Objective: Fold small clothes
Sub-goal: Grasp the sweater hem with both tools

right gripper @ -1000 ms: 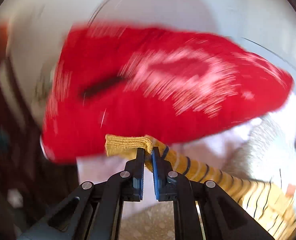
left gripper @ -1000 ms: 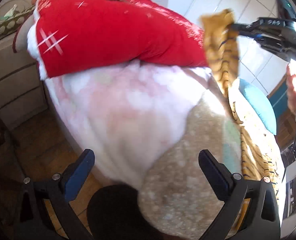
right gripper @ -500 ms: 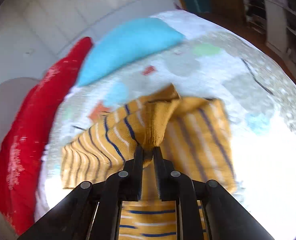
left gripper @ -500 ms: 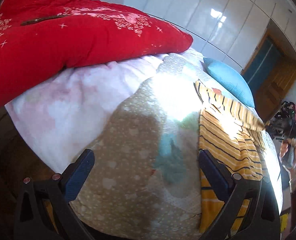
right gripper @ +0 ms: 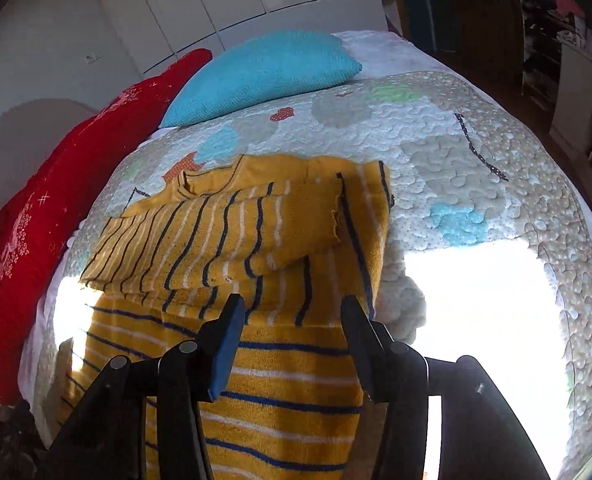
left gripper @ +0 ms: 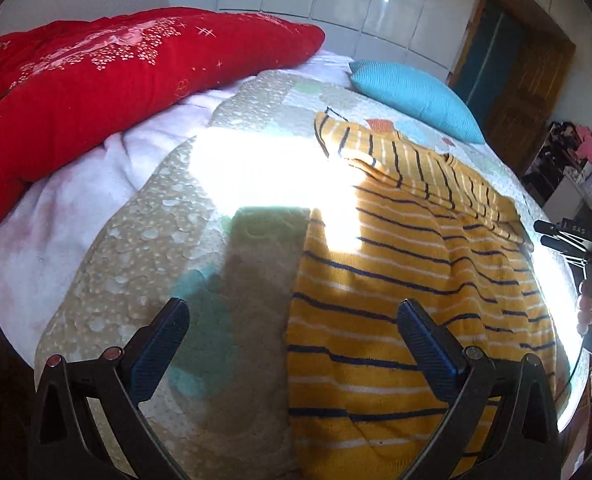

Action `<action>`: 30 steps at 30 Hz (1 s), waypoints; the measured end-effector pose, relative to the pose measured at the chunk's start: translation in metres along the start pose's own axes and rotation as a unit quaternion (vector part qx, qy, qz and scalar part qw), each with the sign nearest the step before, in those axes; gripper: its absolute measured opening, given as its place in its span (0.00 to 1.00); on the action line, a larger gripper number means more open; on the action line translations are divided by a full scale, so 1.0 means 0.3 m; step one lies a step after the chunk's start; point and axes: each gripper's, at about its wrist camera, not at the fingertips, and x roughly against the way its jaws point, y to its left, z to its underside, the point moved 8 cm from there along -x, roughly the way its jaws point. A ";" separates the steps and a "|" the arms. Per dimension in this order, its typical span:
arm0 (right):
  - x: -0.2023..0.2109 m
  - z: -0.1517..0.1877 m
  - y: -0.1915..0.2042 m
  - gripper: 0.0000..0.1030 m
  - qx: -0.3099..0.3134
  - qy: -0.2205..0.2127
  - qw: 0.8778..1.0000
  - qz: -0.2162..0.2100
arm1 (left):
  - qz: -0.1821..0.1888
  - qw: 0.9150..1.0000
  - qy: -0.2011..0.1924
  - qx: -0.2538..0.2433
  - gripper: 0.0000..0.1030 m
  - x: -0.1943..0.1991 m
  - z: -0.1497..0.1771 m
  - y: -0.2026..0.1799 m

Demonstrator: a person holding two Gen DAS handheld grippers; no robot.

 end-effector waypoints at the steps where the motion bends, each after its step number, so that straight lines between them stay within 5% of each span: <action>1: 0.018 0.023 -0.019 0.53 0.008 0.006 1.000 0.001 | -0.004 1.000 0.003 -0.007 1.00 -0.009 0.002 -0.004; 4: 0.107 0.070 -0.155 0.53 0.039 0.017 0.998 0.047 | -0.034 0.999 0.000 -0.021 1.00 -0.016 0.001 0.019; 7: 0.264 0.047 -0.387 0.53 0.076 0.001 0.977 0.198 | -0.051 0.999 -0.006 -0.019 1.00 -0.017 -0.006 0.055; 8: 0.333 0.031 -0.463 0.53 0.100 -0.011 0.956 0.276 | -0.054 0.998 -0.005 -0.015 1.00 -0.015 -0.008 0.069; 10: 0.460 0.011 -0.571 0.54 0.165 -0.028 0.883 0.438 | -0.055 0.998 -0.006 -0.013 1.00 -0.012 -0.003 0.079; 11: 0.512 0.013 -0.595 0.54 0.189 -0.036 0.850 0.491 | -0.052 0.999 -0.009 -0.013 1.00 -0.009 0.002 0.080; 12: 0.552 0.023 -0.599 0.55 0.198 -0.046 0.837 0.509 | -0.049 0.999 -0.010 -0.010 1.00 -0.009 0.009 0.080; 13: 0.576 0.042 -0.591 0.63 0.194 -0.054 0.847 0.492 | -0.042 0.999 -0.006 -0.006 1.00 -0.013 0.020 0.078; 15: 0.579 0.105 -0.554 0.73 0.161 -0.055 0.897 0.409 | -0.026 1.000 0.012 0.003 1.00 -0.034 0.050 0.067; 18: 0.500 0.246 -0.466 0.73 0.080 -0.025 0.968 0.236 | -0.020 0.999 0.026 0.009 1.00 -0.049 0.085 0.049; 20: 0.425 0.355 -0.376 0.73 0.043 0.001 0.991 0.127 | -0.016 1.000 0.027 -0.002 1.00 -0.051 0.100 0.029; 24: 0.298 0.534 -0.185 0.73 -0.010 0.041 0.998 -0.038 | -0.002 0.998 0.059 -0.031 1.00 -0.077 0.149 -0.008; 28: 0.276 0.609 -0.044 0.75 0.028 0.018 0.999 -0.037 | 0.007 0.997 0.069 -0.044 1.00 -0.076 0.178 -0.024; 30: 0.283 0.622 0.005 0.75 0.023 0.018 0.997 -0.071 | 0.030 0.996 0.072 -0.044 1.00 -0.071 0.187 -0.042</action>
